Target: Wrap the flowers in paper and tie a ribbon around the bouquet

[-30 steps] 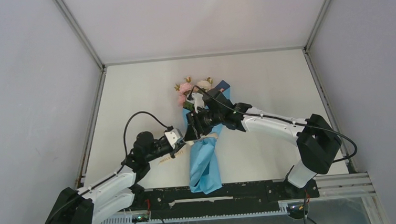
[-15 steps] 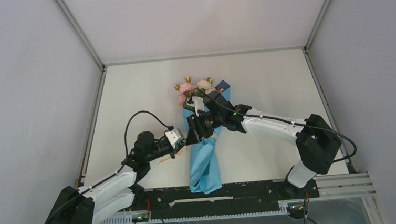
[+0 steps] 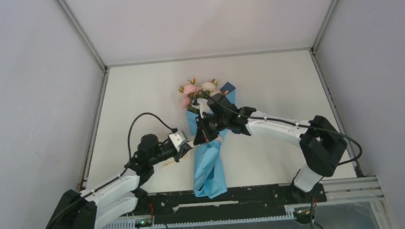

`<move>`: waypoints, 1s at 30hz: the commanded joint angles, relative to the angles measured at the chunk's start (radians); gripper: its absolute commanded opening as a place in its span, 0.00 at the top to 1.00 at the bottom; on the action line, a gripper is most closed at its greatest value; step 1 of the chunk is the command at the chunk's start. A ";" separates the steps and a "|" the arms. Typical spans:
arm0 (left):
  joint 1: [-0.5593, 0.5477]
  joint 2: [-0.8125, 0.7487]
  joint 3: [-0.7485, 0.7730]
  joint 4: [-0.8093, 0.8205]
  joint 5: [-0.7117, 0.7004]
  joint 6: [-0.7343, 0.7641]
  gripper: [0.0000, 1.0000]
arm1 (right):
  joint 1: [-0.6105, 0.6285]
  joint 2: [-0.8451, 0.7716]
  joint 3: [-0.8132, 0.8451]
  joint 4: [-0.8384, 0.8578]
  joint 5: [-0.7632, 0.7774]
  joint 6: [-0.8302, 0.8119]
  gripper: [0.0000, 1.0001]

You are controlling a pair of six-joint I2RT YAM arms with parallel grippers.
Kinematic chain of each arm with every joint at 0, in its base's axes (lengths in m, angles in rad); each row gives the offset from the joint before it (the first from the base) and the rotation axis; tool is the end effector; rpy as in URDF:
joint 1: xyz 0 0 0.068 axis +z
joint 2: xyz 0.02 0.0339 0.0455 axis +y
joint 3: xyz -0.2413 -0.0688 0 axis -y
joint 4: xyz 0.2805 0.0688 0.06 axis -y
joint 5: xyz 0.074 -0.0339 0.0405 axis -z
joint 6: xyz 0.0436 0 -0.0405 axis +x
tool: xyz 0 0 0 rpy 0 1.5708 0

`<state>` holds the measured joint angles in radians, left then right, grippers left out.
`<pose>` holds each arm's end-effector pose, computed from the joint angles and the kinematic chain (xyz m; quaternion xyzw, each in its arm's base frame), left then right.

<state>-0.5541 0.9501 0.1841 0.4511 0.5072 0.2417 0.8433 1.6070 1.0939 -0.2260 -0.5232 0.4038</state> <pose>0.1844 -0.1390 0.1239 0.4394 0.6650 -0.2890 0.5302 0.2399 0.3021 0.1939 -0.2946 0.8396 0.4199 0.1786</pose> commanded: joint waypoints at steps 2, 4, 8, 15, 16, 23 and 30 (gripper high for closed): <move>-0.003 -0.035 0.093 -0.103 0.026 -0.013 0.44 | -0.037 -0.008 0.006 0.043 0.071 0.025 1.00; 0.005 -0.066 0.154 -0.193 0.063 -0.032 0.28 | -0.048 -0.005 0.006 0.045 0.077 0.026 1.00; 0.050 -0.073 0.396 -0.677 0.080 0.069 0.19 | -0.062 -0.009 0.005 0.047 0.090 0.028 1.00; 0.482 0.217 0.834 -1.445 -0.152 0.199 0.30 | -0.060 -0.006 0.006 0.059 0.102 0.020 1.00; 0.505 0.289 0.887 -1.506 -0.208 0.210 0.36 | -0.059 -0.006 0.005 0.063 0.102 0.019 1.00; 0.535 0.655 0.980 -1.426 -0.261 0.229 0.27 | -0.050 -0.022 0.005 0.036 0.119 -0.006 1.00; 0.481 0.806 0.957 -1.222 -0.354 0.234 0.22 | -0.039 -0.026 0.006 0.037 0.122 -0.003 1.00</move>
<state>-0.0425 1.7107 1.1412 -0.8799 0.2222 0.4538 0.7963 1.6070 1.0935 -0.2131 -0.4076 0.4099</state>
